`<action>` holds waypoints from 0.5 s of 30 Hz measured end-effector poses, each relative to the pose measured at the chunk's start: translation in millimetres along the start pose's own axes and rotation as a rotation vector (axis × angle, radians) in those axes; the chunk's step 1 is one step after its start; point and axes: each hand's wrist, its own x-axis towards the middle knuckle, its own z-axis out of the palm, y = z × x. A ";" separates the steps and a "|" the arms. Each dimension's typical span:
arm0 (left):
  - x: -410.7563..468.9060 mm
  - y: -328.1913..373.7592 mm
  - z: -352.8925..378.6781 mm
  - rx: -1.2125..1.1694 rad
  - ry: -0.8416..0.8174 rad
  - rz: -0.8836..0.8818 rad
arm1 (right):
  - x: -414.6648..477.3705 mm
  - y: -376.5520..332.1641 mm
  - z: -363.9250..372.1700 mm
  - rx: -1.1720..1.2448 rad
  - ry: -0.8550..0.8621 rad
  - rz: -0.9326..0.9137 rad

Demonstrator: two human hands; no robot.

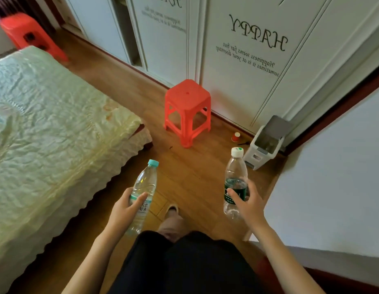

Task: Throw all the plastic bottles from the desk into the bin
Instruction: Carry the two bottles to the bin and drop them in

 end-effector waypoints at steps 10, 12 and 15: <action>227.1 122.1 0.2 0.083 -0.128 0.106 | 176.6 -43.7 20.8 0.005 0.163 0.104; 269.5 163.0 3.6 0.094 -0.187 0.153 | 201.3 -51.8 13.6 0.023 0.232 0.147; 326.1 219.9 20.3 0.133 -0.284 0.220 | 229.8 -59.3 -2.2 0.024 0.334 0.231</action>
